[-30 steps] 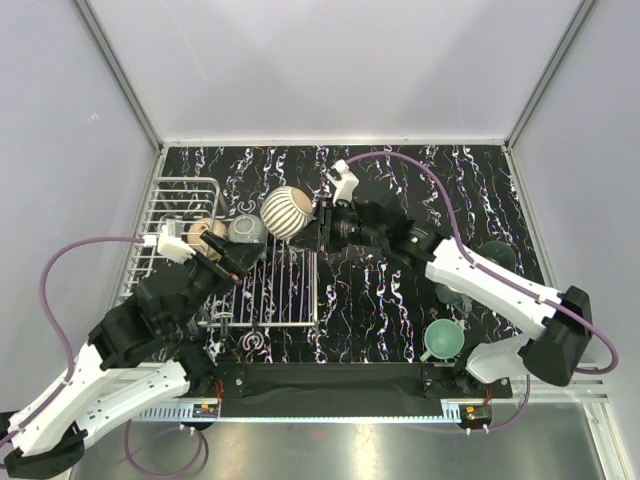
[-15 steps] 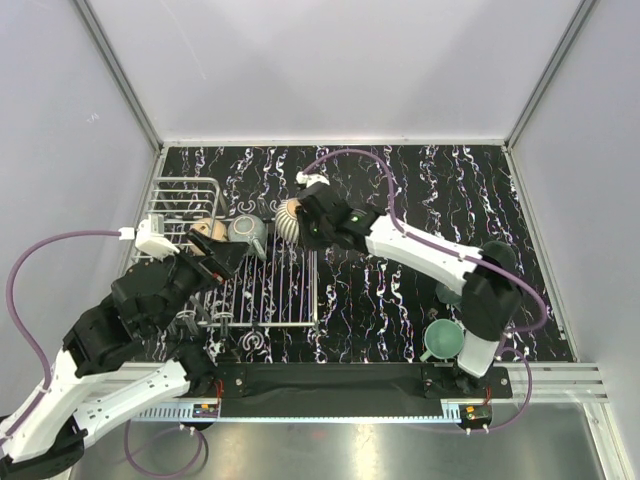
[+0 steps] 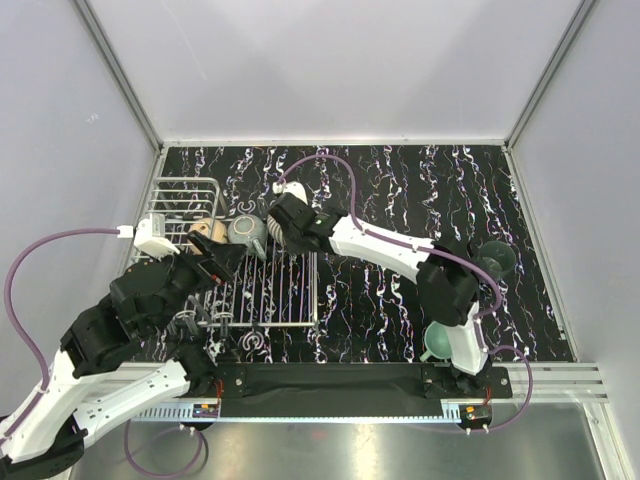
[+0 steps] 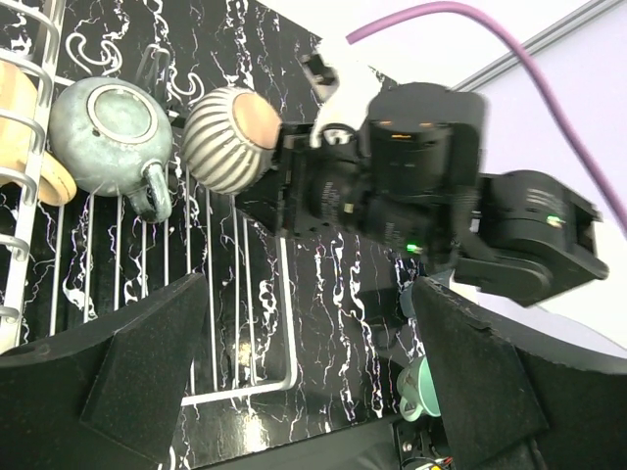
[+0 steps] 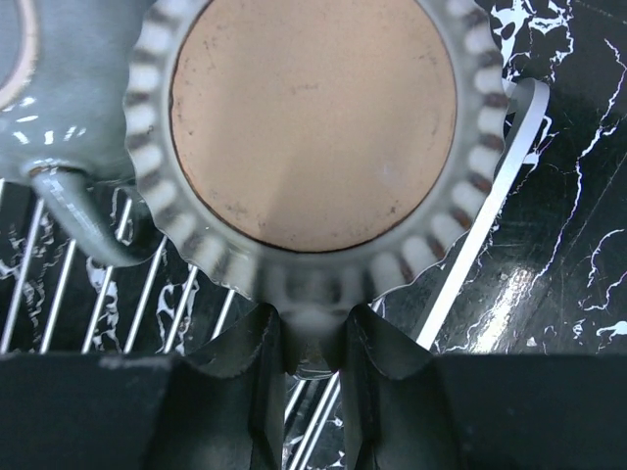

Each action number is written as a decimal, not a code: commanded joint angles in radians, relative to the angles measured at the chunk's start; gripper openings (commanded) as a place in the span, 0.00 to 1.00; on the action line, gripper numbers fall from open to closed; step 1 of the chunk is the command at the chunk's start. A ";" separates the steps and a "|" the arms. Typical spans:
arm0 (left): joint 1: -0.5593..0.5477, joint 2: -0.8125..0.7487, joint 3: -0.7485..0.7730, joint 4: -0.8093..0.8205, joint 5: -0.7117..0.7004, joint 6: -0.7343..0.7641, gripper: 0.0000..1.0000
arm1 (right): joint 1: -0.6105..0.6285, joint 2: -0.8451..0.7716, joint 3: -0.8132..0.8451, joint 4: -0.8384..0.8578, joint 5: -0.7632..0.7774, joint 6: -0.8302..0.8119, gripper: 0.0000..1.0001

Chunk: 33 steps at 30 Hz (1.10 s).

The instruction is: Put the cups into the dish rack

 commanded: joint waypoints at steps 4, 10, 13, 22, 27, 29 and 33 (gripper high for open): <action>-0.004 -0.014 0.036 0.023 -0.025 0.027 0.91 | 0.033 0.038 0.099 0.039 0.089 0.002 0.00; -0.004 -0.025 0.025 0.017 -0.023 0.021 0.91 | 0.045 0.068 0.118 0.068 0.071 0.004 0.00; -0.004 -0.029 0.025 0.008 -0.023 0.015 0.91 | 0.048 0.082 0.130 0.086 0.057 -0.001 0.00; -0.004 -0.039 0.029 -0.009 -0.034 0.004 0.91 | 0.057 0.120 0.158 0.146 0.026 -0.025 0.00; -0.004 -0.040 0.028 -0.009 -0.032 -0.002 0.91 | 0.065 0.156 0.187 0.155 0.022 -0.042 0.00; -0.004 -0.039 0.026 -0.010 -0.032 -0.002 0.91 | 0.068 0.166 0.205 0.148 0.031 -0.047 0.00; -0.004 -0.035 0.028 -0.009 -0.028 -0.005 0.91 | 0.076 0.170 0.202 0.155 0.052 -0.053 0.00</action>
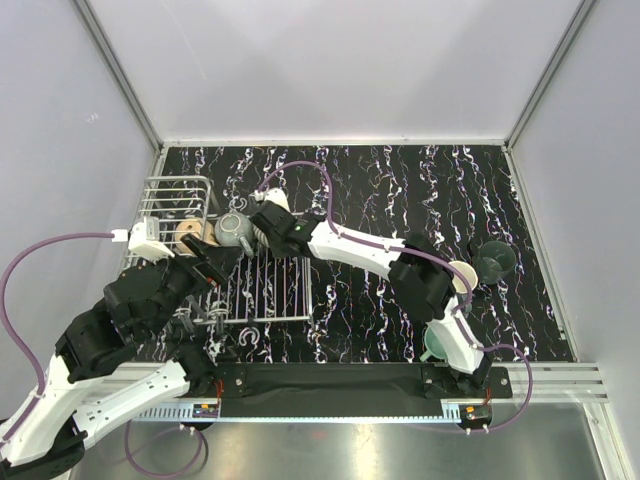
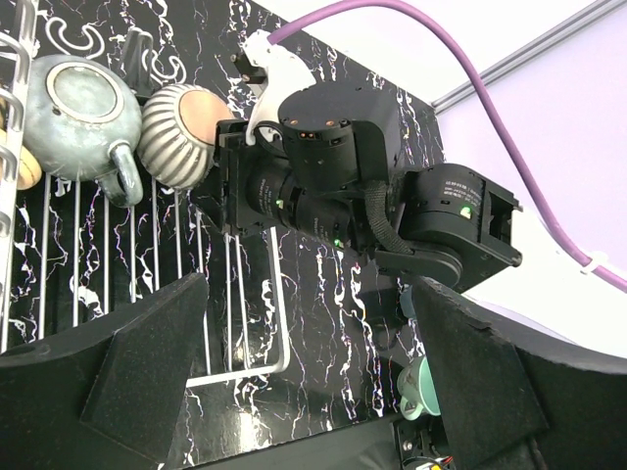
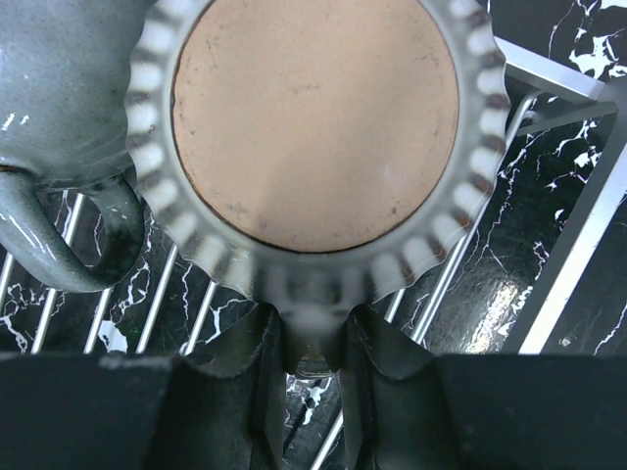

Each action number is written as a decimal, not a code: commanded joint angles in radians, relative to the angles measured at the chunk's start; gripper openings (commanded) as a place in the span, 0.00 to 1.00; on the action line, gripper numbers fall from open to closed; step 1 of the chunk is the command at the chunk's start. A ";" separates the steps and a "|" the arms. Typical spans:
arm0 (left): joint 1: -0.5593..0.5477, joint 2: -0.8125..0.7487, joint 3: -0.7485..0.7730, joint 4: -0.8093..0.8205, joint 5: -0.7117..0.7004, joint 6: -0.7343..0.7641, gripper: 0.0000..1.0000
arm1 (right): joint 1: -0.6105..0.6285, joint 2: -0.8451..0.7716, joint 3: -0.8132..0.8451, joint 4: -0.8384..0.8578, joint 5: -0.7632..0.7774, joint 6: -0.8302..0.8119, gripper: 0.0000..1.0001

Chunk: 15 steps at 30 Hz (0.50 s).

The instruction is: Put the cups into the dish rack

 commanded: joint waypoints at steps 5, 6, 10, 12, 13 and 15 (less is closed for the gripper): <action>-0.004 -0.001 0.022 0.019 -0.017 -0.007 0.91 | 0.038 -0.030 -0.007 0.146 0.046 -0.040 0.00; -0.004 -0.001 0.021 0.023 -0.014 -0.009 0.91 | 0.038 -0.035 -0.016 0.149 0.066 -0.044 0.00; -0.004 0.003 0.015 0.028 -0.008 -0.013 0.91 | 0.038 -0.033 -0.041 0.137 0.109 -0.058 0.00; -0.004 0.007 0.014 0.032 0.000 -0.018 0.91 | 0.038 -0.033 -0.047 0.137 0.114 -0.063 0.07; -0.004 0.008 0.013 0.034 0.003 -0.018 0.91 | 0.038 -0.035 -0.054 0.136 0.114 -0.061 0.13; -0.004 0.011 0.019 0.034 0.007 -0.019 0.91 | 0.038 -0.042 -0.062 0.140 0.104 -0.060 0.35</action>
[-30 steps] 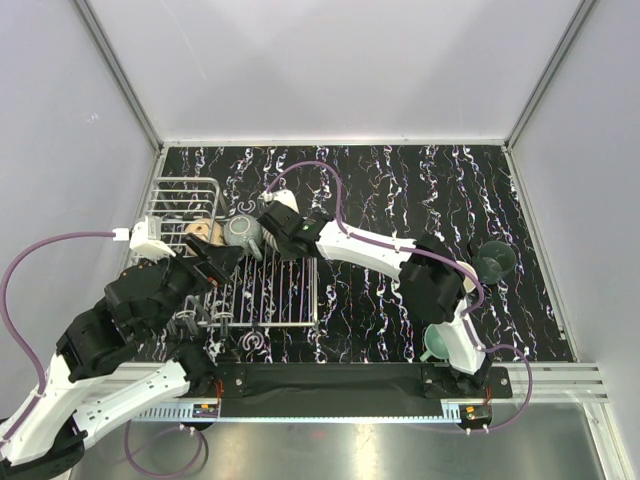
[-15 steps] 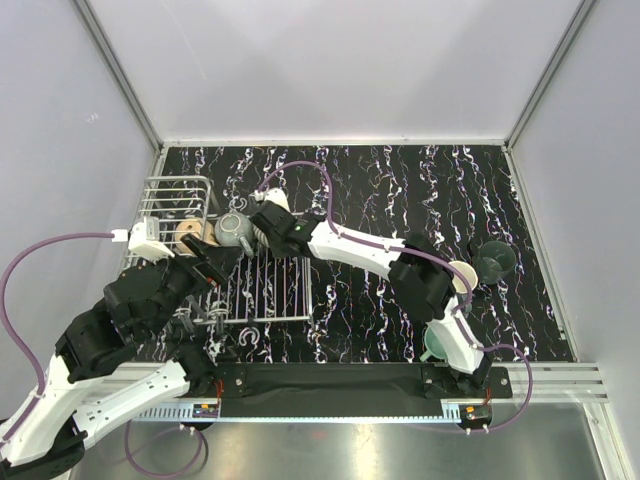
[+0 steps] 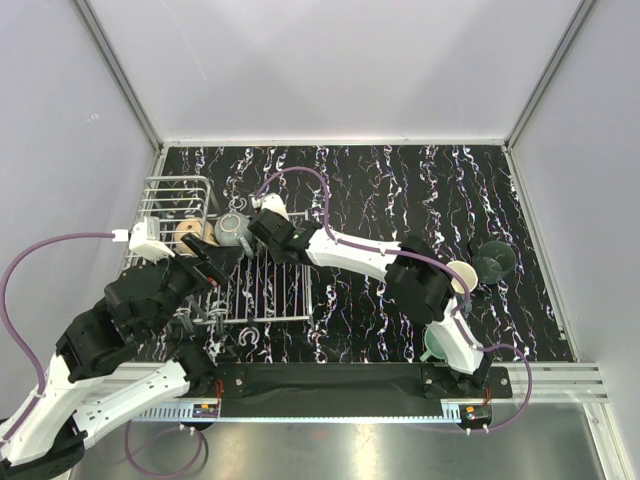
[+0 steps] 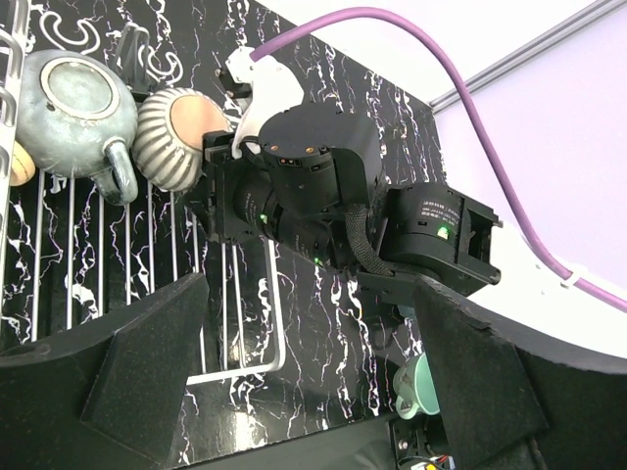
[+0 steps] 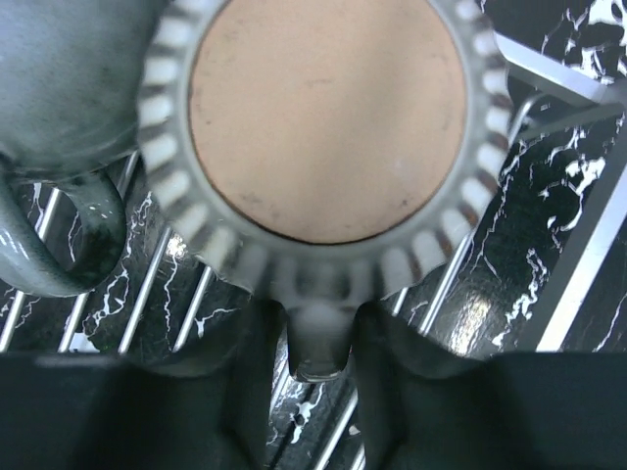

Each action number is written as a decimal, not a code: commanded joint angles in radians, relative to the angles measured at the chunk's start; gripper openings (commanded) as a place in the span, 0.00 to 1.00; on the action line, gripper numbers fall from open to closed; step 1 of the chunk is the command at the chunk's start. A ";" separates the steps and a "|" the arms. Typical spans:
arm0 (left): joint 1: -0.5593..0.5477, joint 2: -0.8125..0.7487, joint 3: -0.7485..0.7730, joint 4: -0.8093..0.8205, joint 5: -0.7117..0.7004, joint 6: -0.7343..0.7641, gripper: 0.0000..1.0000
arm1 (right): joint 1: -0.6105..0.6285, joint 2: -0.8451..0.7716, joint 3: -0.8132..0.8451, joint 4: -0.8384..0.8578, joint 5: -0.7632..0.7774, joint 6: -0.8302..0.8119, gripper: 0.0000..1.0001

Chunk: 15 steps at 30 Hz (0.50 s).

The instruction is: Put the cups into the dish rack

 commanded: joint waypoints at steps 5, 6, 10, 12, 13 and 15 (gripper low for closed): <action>-0.004 0.019 0.034 0.031 0.008 -0.006 0.91 | 0.013 -0.088 -0.024 0.060 0.026 0.004 0.70; -0.004 0.021 0.039 0.029 0.010 -0.006 0.91 | 0.016 -0.097 -0.027 0.049 0.023 0.007 0.73; -0.004 0.030 0.054 0.020 0.017 -0.009 0.91 | 0.022 -0.175 -0.058 0.034 0.012 0.015 0.80; -0.004 0.035 0.059 0.017 0.022 -0.012 0.91 | 0.022 -0.235 -0.067 0.015 0.000 0.023 0.81; -0.004 0.033 0.064 0.015 0.022 -0.013 0.91 | 0.023 -0.255 -0.078 0.011 -0.006 0.024 0.81; -0.004 0.035 0.067 0.014 0.031 -0.019 0.91 | 0.023 -0.315 -0.099 -0.008 -0.019 0.030 0.81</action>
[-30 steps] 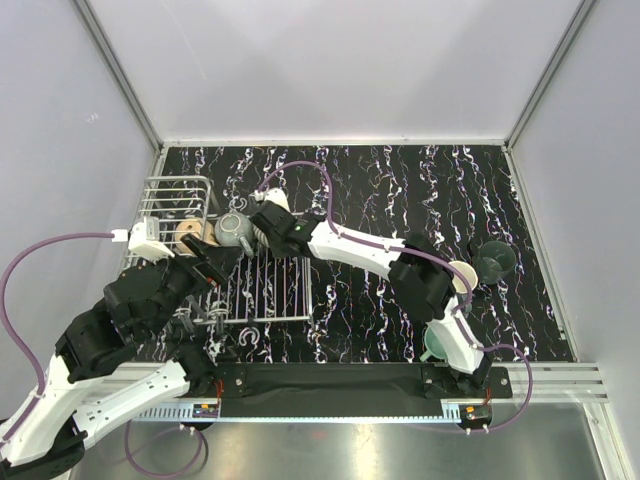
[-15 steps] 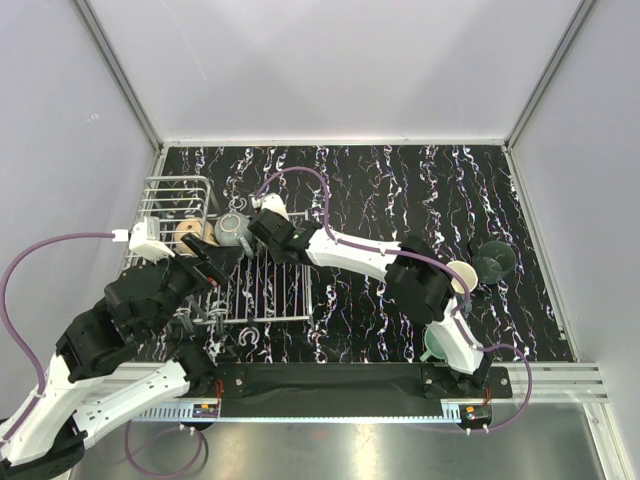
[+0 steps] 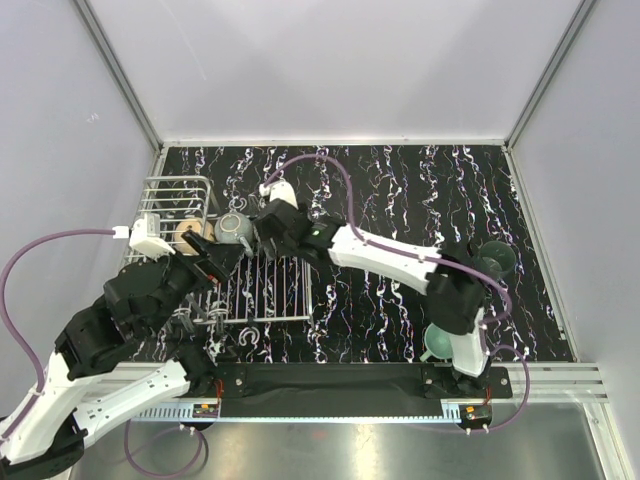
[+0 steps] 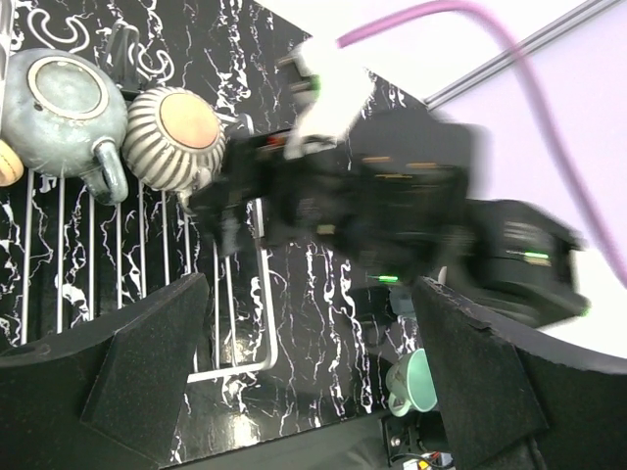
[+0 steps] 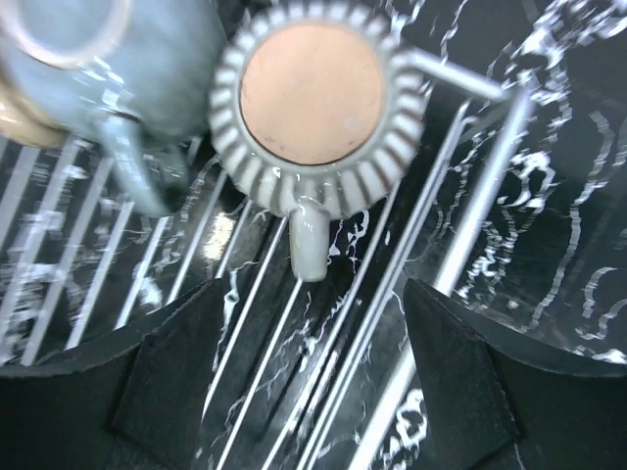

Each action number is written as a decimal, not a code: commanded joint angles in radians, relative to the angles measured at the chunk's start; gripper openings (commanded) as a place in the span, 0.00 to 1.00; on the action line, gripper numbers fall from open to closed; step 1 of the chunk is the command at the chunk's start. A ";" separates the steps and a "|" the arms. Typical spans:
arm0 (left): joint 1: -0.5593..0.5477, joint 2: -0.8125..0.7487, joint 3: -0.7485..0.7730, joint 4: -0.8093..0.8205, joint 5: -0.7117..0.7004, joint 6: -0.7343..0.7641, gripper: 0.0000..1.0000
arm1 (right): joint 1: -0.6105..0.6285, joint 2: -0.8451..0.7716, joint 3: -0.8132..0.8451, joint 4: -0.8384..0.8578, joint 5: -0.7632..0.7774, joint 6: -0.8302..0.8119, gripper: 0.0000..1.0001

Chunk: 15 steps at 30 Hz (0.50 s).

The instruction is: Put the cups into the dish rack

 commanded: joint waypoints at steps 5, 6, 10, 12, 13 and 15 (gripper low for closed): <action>-0.004 0.034 0.043 0.019 0.049 -0.029 0.93 | 0.011 -0.295 -0.085 -0.045 0.003 0.038 0.80; -0.004 0.045 0.043 0.027 0.076 -0.027 0.94 | 0.011 -0.319 -0.117 -0.059 0.014 0.041 0.79; -0.004 0.140 0.044 0.057 0.158 -0.029 0.98 | 0.009 -0.419 -0.177 -0.149 0.100 0.066 0.79; -0.006 0.175 0.046 0.082 0.204 -0.029 0.98 | 0.002 -0.473 -0.224 -0.220 0.164 0.096 0.79; -0.006 0.203 0.044 0.093 0.219 -0.027 0.98 | -0.003 -0.491 -0.243 -0.241 0.180 0.107 0.79; -0.015 0.226 0.035 0.129 0.250 -0.033 0.98 | -0.020 -0.556 -0.325 -0.268 0.209 0.118 0.79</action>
